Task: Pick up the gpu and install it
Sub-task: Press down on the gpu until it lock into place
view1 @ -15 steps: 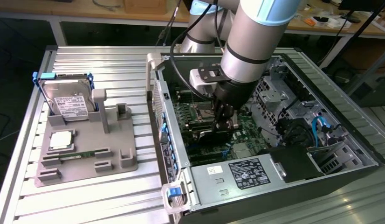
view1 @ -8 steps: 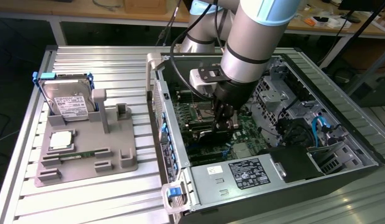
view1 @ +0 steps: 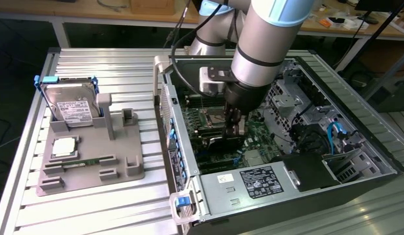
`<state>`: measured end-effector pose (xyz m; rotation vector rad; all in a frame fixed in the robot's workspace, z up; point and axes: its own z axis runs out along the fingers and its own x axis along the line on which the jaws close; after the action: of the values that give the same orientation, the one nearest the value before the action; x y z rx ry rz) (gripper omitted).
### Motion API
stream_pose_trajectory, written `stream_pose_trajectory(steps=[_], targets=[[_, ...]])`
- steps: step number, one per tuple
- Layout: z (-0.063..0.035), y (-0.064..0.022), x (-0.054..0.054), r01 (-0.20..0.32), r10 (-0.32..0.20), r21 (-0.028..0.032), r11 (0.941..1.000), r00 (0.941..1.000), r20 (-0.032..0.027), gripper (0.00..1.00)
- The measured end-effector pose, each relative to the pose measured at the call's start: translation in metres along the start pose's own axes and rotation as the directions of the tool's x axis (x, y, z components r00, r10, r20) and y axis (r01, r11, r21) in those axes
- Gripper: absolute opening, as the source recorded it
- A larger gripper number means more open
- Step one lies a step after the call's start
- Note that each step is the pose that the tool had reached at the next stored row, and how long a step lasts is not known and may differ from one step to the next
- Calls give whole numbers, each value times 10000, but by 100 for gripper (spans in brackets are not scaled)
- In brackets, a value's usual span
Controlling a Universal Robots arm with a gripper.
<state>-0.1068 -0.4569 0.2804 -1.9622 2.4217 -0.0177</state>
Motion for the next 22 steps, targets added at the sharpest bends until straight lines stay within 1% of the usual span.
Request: stream_pose_trajectory(steps=[1, 2, 4, 5, 6, 7, 13, 15, 16, 18, 19, 22], targets=[[2, 0, 0, -473, 473, 6, 9989, 9989, -12, 11], [4, 0, 0, -781, 781, 10, 9969, 9969, -17, 11], [3, -1, 0, -832, 832, 12, 9965, 9965, -22, 11], [-22, 0, -7, -833, 833, 13, 9965, 9965, -24, 11], [-67, 0, -18, -831, 831, 15, 9965, 9965, -30, 11], [-84, 0, -23, -830, 830, 17, 9965, 9965, -38, 11], [-123, 1, -30, -831, 831, 21, 9965, 9965, -54, 11], [-132, 5, -30, -836, 836, 22, 9965, 9965, -50, 11], [-132, 8, -30, -916, 916, 23, 9958, 9958, -51, 11], [-132, 8, -29, -1169, 1169, 27, 9931, 9931, -58, 11], [-133, 8, -29, -1443, 1443, 31, 9895, 9895, -65, 11], [-133, 11, -29, -1884, 1885, 38, 9821, 9821, -76, 11]])
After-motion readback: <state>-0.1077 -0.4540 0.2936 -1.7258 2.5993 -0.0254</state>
